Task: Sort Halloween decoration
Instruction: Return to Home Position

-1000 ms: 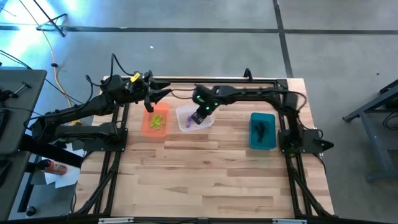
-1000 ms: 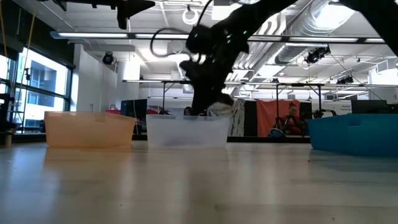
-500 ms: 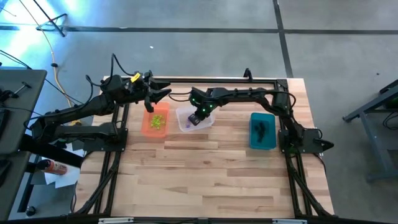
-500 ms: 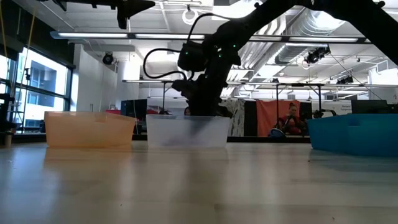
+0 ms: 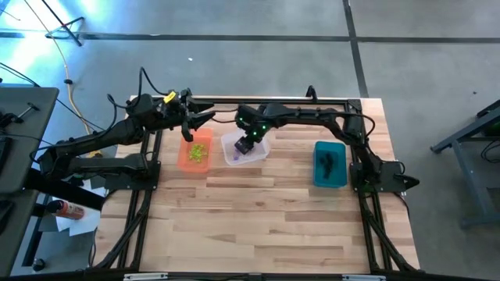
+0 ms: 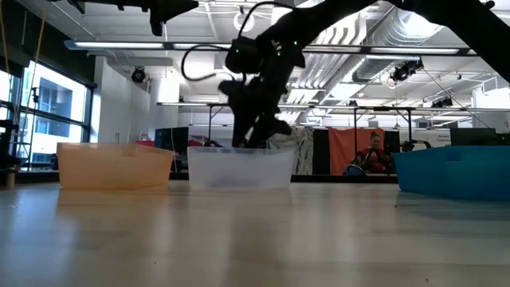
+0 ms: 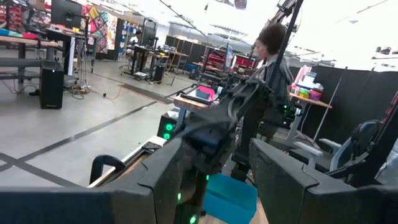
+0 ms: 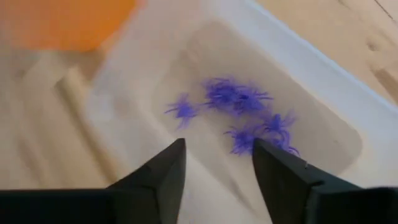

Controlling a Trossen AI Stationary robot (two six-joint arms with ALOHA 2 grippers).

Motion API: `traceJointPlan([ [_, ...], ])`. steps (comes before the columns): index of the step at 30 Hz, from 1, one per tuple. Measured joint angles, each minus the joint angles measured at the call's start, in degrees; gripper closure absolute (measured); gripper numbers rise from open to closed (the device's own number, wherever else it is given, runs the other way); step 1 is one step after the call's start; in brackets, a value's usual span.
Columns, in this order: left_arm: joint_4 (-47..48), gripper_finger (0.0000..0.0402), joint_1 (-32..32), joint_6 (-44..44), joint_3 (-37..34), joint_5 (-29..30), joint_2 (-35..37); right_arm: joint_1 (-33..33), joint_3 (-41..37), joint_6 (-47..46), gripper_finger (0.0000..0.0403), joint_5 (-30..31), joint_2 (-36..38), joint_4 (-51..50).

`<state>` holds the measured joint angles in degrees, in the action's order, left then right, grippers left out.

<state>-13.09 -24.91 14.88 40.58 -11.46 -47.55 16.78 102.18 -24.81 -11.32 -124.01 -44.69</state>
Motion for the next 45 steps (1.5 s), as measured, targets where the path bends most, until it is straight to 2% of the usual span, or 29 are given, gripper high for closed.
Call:
traceJointPlan([
  [2, -0.02, 0.0232, 0.0, -0.03, 0.02, 0.0, 0.0, 0.02, 2.94, 4.63, 0.0216, -2.25, 0.26, -3.34],
  [5, 0.0, 0.0232, 0.0, 1.0, 0.02, -0.02, 0.0, -0.34, 5.74, 11.9, 0.0204, -1.79, 1.94, -9.21],
  [10, 0.01, 0.0232, 0.18, 3.65, 0.02, -0.02, 0.0, -0.77, 1.99, 19.35, 0.0215, 0.42, 9.51, -10.86],
  [15, -0.06, 0.0232, 1.37, 3.97, 0.02, -0.02, 0.0, -0.32, -13.34, 19.72, 0.0257, 1.96, 23.77, -4.36],
  [22, -0.51, 0.0232, 2.84, 4.24, 0.02, 0.46, -0.27, -1.48, -40.17, 8.91, 0.0343, 1.86, 49.27, 15.04],
  [26, -1.0, 0.0232, 4.44, 6.83, 0.0, 2.45, -0.93, -2.55, -49.45, 6.19, 0.0392, 1.29, 60.25, 26.81],
  [28, -1.55, 0.0232, 5.92, 6.94, 0.01, 3.14, -1.29, -2.94, -52.1, 5.14, 0.0398, 0.9, 64.25, 32.36],
  [33, -2.46, 0.0249, 11.8, 2.74, 0.0, 5.53, -1.4, -4.0, -53.86, 3.5, 0.04, -3.11, 69.16, 44.75],
  [35, -3.09, 0.0281, 15.19, 1.92, 0.0, 8.08, -1.44, -4.82, -53.87, 3.06, 0.04, -4.25, 69.76, 48.78],
  [39, -3.68, 0.0379, 21.07, -0.76, -0.09, 10.5, -1.22, -6.63, -53.87, 4.54, 0.0402, -5.69, 69.85, 52.64],
  [45, -4.09, 0.0398, 26.05, -0.51, -3.14, 12.0, -1.16, -8.26, -53.93, 10.69, 0.0402, -5.63, 69.68, 51.11],
])
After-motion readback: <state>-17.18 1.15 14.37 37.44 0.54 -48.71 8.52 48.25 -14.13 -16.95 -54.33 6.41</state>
